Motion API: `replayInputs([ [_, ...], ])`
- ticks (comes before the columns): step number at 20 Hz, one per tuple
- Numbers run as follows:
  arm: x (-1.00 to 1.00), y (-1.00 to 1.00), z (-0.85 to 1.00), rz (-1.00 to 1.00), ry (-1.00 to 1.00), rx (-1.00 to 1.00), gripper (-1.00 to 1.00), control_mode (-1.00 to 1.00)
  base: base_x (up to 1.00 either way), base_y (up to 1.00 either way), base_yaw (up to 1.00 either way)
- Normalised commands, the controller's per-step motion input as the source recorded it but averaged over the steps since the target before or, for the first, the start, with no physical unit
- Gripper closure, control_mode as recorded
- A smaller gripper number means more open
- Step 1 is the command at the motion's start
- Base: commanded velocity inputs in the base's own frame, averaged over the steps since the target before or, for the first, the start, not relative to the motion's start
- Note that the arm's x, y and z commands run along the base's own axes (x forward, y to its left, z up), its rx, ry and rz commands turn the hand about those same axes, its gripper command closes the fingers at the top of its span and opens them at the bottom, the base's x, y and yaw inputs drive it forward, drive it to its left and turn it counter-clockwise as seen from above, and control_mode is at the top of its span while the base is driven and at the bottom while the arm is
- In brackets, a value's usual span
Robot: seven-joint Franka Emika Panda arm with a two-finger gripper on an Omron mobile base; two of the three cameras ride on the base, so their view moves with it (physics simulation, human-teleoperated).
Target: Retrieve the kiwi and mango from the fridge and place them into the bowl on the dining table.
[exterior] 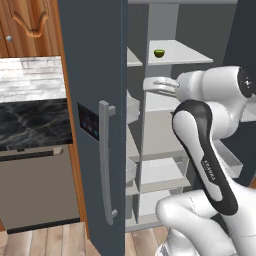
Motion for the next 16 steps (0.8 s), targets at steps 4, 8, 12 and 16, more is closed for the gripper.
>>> replayInputs([
  [4, 0.47, 0.0, 0.0, 0.12, 0.0, 0.0, 1.0, -1.0, 0.0, 0.0, 0.0],
  [8, 0.46, 0.0, 0.0, 0.09, 0.0, 0.0, 1.0, -1.0, 0.0, 0.0, 0.0],
  [12, 0.75, 0.17, -0.04, 0.09, 0.07, 0.0, 1.0, -1.0, 0.0, 0.0, 0.0],
  [16, 0.84, 0.3, -0.1, 0.1, 0.12, 0.0, 1.0, -1.0, 0.0, 0.0, 0.0],
])
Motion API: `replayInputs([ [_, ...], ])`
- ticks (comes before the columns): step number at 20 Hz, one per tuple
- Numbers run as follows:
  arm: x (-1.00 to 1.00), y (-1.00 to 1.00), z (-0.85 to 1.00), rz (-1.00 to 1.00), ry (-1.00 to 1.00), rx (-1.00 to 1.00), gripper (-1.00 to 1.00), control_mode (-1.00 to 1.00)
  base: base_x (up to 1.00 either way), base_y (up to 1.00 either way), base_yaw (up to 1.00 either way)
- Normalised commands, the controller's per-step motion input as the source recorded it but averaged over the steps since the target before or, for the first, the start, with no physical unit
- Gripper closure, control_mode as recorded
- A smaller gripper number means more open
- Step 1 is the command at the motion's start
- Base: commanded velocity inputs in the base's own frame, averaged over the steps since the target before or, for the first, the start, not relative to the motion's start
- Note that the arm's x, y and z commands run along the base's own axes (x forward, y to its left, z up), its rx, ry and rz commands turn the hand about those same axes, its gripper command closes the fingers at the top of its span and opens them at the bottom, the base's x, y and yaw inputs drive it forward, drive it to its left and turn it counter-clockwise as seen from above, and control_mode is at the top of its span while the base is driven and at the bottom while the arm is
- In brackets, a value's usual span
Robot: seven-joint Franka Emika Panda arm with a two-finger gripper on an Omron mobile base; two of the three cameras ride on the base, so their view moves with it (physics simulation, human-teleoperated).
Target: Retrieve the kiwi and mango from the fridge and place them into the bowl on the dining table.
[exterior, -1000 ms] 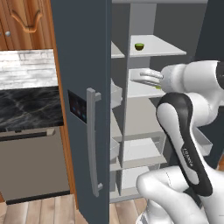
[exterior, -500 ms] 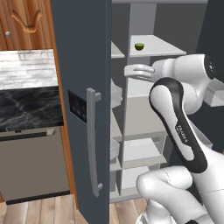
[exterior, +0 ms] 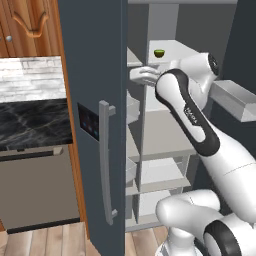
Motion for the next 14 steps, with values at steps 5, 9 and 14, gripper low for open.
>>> replayInputs([
  [5, 0.87, 0.37, -0.16, 0.1, 0.1, 0.0, 1.0, -1.0, 0.0, 0.0, 0.0],
  [9, 0.54, 0.67, -0.26, 0.13, 0.0, 0.0, 1.0, -1.0, 0.0, 0.0, 0.0],
  [14, 0.14, 0.97, -0.24, 0.14, -0.19, -0.06, 1.0, -1.0, 0.0, 0.0, 0.0],
])
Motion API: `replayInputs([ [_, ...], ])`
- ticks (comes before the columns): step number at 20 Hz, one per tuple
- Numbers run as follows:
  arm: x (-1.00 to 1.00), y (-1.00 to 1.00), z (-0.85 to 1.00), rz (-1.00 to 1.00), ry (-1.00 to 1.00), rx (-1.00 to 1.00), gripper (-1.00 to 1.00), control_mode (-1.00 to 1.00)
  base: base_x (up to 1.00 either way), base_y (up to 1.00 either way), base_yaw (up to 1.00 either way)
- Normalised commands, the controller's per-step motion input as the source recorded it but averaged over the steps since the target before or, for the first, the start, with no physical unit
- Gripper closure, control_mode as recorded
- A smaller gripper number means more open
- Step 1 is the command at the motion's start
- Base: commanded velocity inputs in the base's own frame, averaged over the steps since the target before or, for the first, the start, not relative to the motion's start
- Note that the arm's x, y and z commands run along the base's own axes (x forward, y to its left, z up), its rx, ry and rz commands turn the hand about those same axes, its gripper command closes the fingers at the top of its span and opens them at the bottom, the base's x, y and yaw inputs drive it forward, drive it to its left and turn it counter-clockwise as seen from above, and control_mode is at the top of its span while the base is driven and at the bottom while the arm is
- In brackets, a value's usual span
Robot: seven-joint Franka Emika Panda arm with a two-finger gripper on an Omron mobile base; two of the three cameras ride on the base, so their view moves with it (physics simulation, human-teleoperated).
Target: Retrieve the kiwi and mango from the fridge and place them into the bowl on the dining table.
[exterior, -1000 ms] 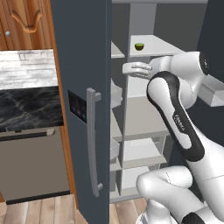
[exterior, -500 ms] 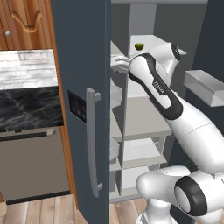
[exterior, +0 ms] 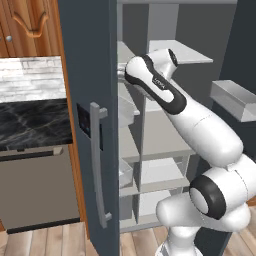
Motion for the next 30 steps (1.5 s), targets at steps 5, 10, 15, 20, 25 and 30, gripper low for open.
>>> replayInputs([
  [5, -0.34, 1.0, 0.02, 0.15, -0.36, -0.16, 1.0, -1.0, 0.0, 0.0, 0.0],
  [10, -0.6, 0.75, 0.56, 0.07, -0.59, -0.17, 1.0, -1.0, 0.0, 0.0, 0.0],
  [15, -0.29, -0.21, 0.51, -0.03, -0.58, -0.13, 1.0, -1.0, 0.0, 0.0, 0.0],
  [20, -0.01, -0.84, 0.5, -0.17, -0.31, -0.1, 1.0, -1.0, 0.0, 0.0, 0.0],
  [25, 0.0, -1.0, 0.52, -0.29, 0.02, -0.05, 1.0, -1.0, 0.0, 0.0, 0.0],
  [30, -0.27, -0.86, 0.64, -0.29, 0.33, 0.0, 1.0, -1.0, 0.0, 0.0, 0.0],
])
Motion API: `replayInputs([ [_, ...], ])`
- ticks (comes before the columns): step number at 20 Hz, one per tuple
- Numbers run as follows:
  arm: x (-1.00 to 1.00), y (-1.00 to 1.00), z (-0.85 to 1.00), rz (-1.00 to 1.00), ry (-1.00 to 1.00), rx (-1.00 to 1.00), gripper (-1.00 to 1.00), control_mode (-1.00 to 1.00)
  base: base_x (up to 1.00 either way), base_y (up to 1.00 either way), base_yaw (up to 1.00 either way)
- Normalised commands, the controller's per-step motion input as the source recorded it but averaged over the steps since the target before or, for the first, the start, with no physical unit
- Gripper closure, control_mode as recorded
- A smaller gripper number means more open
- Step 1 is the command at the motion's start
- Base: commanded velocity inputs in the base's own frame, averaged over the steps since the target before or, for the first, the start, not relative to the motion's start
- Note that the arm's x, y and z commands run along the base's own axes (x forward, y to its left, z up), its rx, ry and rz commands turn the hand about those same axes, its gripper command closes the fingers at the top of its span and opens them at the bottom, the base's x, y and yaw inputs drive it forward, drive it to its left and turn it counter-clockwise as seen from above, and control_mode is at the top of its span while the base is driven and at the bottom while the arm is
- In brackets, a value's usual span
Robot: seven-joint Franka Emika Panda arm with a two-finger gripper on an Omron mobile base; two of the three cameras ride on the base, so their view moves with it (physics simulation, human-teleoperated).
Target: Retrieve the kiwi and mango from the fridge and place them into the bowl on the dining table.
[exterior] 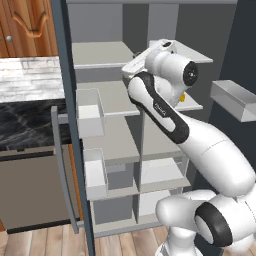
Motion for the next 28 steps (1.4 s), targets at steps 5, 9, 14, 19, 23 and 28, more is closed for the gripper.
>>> replayInputs([
  [5, -0.75, -0.62, 0.43, -0.24, 0.52, 0.0, 1.0, -1.0, 0.0, 0.0, 0.0],
  [9, -0.99, -0.28, 0.1, -0.21, 0.58, 0.0, 1.0, -1.0, 0.0, 0.0, 0.0],
  [14, -1.0, -0.49, -0.41, -0.19, 0.27, 0.0, 1.0, -1.0, 0.0, 0.0, 0.0],
  [19, -0.87, -0.52, -0.7, -0.03, -0.01, 0.01, 1.0, -1.0, 0.0, 0.0, 0.0],
  [23, -0.55, -0.12, -0.45, 0.0, -0.1, 0.04, -1.0, -1.0, 0.0, 0.0, 0.0],
  [28, -0.39, -0.01, -0.25, 0.0, -0.07, 0.06, -1.0, -1.0, 0.0, 0.0, 0.0],
])
